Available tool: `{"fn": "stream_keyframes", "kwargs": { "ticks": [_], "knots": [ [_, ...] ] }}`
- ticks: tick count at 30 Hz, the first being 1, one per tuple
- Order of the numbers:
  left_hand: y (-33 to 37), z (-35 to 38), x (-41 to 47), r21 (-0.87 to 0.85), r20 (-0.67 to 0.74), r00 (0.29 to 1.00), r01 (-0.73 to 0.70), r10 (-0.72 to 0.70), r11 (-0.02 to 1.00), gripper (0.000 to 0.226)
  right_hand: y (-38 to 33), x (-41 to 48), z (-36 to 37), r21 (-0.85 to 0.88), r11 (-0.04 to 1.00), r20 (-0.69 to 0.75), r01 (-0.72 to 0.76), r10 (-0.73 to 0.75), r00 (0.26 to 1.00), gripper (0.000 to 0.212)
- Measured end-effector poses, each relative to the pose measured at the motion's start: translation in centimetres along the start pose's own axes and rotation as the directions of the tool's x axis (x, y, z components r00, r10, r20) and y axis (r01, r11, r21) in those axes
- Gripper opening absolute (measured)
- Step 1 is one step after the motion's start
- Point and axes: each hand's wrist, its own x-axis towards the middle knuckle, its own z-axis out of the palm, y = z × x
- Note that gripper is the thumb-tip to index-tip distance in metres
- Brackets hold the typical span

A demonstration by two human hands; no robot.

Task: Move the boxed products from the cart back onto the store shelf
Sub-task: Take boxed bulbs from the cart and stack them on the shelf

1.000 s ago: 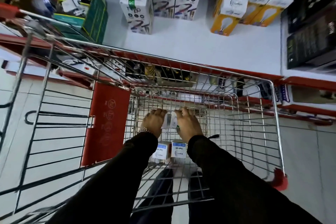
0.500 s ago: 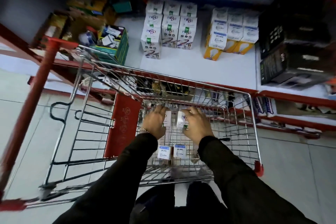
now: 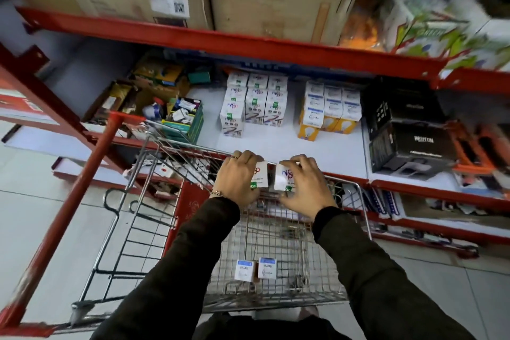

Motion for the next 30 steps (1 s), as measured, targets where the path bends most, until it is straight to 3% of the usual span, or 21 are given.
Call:
{"fn": "stream_keyframes", "kwargs": {
  "ticks": [5, 19, 25, 30],
  "knots": [
    [-0.9, -2.4, 3.9, 0.05, -0.089, 0.996, -0.023, 0.027, 0.999, 0.065, 0.0, 3.7, -2.2, -0.028, 0.999, -0.09, 0.034, -0.036, 0.995, 0.077],
    [-3.7, 0.8, 16.4, 0.225, 0.166, 0.985, 0.012, -0.051, 0.974, 0.061, 1.9, 17.7, 0.1, -0.01, 0.999, 0.113, -0.045, 0.046, 0.993, 0.072],
    [-4.0, 2.1, 17.1, 0.119, 0.179, 0.977, 0.094, -0.115, 0.988, 0.065, 2.3, 18.8, 1.4, -0.044, 0.999, 0.072, -0.029, 0.032, 0.997, 0.052],
    [-4.3, 3.0, 16.5, 0.082, 0.163, 0.98, 0.102, -0.115, 0.991, 0.068, 2.1, 17.6, 1.7, -0.106, 0.994, 0.017, -0.018, 0.02, 1.0, 0.052]
  ]
}}
